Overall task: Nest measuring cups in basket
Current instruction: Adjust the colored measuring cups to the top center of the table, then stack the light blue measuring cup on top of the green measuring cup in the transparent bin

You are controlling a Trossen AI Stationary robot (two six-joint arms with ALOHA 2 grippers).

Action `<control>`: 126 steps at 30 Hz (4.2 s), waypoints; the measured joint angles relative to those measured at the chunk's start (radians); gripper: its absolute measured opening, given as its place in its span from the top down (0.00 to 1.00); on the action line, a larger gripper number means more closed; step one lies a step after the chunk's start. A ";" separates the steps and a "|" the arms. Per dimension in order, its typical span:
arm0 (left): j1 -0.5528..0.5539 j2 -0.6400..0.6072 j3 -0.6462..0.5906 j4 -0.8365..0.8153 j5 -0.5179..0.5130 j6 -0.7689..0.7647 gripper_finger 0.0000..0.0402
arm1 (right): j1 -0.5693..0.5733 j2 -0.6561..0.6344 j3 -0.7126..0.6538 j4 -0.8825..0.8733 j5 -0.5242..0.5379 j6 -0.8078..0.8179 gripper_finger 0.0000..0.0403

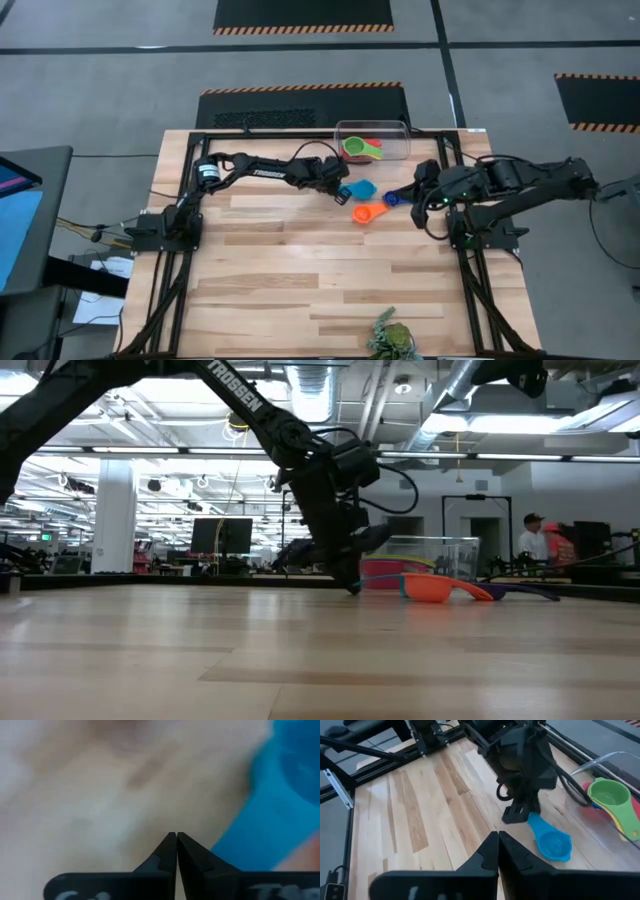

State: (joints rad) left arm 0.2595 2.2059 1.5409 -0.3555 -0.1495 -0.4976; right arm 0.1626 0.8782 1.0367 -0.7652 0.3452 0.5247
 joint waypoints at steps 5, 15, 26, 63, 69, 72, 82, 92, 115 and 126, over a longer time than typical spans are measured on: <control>-0.043 0.000 0.000 0.020 0.228 0.003 1.00 | 0.001 0.006 0.000 -0.005 0.000 0.000 0.95; -0.101 -0.007 -0.001 0.335 0.341 -0.017 1.00 | 0.001 0.006 0.000 -0.015 0.001 -0.001 0.94; -0.112 -0.007 0.057 0.206 0.189 -0.036 1.00 | 0.001 0.006 0.000 -0.017 0.001 -0.001 0.95; -0.146 -0.116 0.067 -0.266 0.090 0.215 1.00 | -0.035 0.205 0.000 -0.053 0.007 -0.089 0.94; -0.145 -0.184 0.067 -0.486 -0.025 0.354 1.00 | -0.097 0.288 0.000 -0.023 0.022 -0.088 0.94; -0.137 -0.201 0.065 -0.549 -0.048 0.395 1.00 | -0.135 0.334 0.000 0.001 0.021 -0.075 0.94; -0.124 -0.213 -0.003 -0.832 -0.178 0.323 1.00 | -0.254 0.514 0.000 0.015 -0.107 -0.024 0.94; -0.125 -0.305 -0.180 -0.856 -0.181 0.280 1.00 | -0.304 0.667 0.000 -0.002 -0.216 -0.062 0.94; -0.100 -0.963 -0.810 -0.186 -0.119 -0.031 1.00 | -0.384 0.684 0.000 -0.009 -0.202 -0.071 0.92; -0.100 -0.962 -0.810 -0.154 -0.140 -0.041 1.00 | -0.395 0.765 0.000 0.112 -0.268 -0.088 0.70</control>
State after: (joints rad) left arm 0.1593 1.2438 0.7311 -0.5099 -0.2899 -0.5385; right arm -0.2325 1.6428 1.0363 -0.6530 0.0772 0.4362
